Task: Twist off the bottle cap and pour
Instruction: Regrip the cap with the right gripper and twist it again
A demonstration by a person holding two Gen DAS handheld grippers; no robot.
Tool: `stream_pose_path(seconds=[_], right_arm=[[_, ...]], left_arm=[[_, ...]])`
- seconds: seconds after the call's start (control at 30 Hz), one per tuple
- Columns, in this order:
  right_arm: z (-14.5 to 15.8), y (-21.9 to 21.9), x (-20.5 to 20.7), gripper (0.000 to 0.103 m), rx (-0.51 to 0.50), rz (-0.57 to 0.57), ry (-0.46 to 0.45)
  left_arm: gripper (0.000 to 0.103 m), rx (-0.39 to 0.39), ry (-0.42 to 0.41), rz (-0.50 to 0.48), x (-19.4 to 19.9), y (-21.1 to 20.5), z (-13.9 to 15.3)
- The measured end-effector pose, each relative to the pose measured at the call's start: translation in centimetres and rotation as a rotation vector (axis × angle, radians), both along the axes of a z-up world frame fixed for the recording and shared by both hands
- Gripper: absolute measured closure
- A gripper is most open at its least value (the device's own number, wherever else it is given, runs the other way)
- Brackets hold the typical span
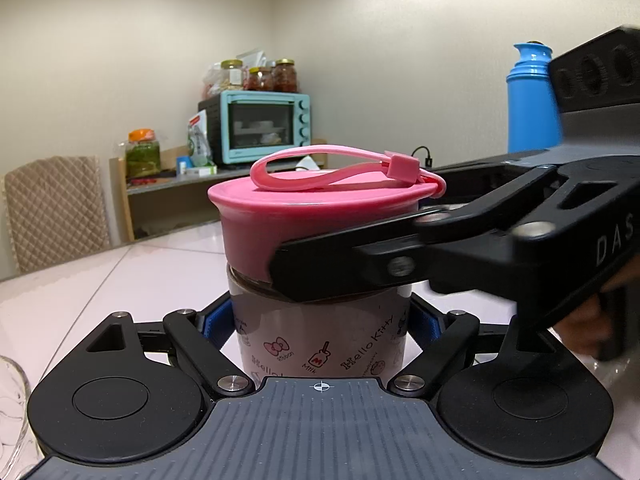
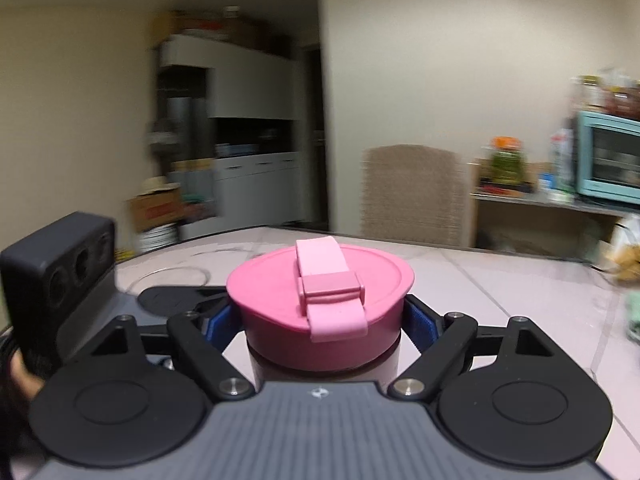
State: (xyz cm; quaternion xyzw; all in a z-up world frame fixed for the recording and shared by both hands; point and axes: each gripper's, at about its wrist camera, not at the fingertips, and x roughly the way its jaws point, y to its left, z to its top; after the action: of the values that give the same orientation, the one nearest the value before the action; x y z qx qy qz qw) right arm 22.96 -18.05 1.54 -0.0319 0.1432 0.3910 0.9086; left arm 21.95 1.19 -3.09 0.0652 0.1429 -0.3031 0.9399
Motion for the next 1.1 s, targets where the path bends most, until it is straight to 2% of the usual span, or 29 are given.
stream_pose_path(seconds=[0.2,0.37,0.47,0.67,0.87,1.1], right_arm=[[0.3,-2.4,3.4,0.018,0.007,0.269,0.018],[0.6,-3.0,4.6,0.018,0.017,0.363,0.028],[0.9,-3.0,4.2,0.015,0.016,0.328,0.029],[1.4,-2.6,1.7,0.008,0.027,0.158,0.015],[1.5,-1.9,-0.9,0.007,0.014,-0.002,-0.039],[0.8,-0.5,-2.8,0.006,0.021,-0.151,-0.054]], left_arm=[[0.014,0.000,0.000,0.001,-0.1,-0.1,0.0],[0.014,-0.001,0.000,0.001,-0.2,-0.1,0.0],[0.014,-0.001,0.001,0.001,-0.3,-0.2,0.0],[0.014,-0.002,0.001,0.001,-0.4,-0.2,0.1],[0.014,-0.001,0.001,0.001,-0.6,-0.3,0.1],[0.013,-0.001,0.001,0.001,-0.6,-0.3,0.1]])
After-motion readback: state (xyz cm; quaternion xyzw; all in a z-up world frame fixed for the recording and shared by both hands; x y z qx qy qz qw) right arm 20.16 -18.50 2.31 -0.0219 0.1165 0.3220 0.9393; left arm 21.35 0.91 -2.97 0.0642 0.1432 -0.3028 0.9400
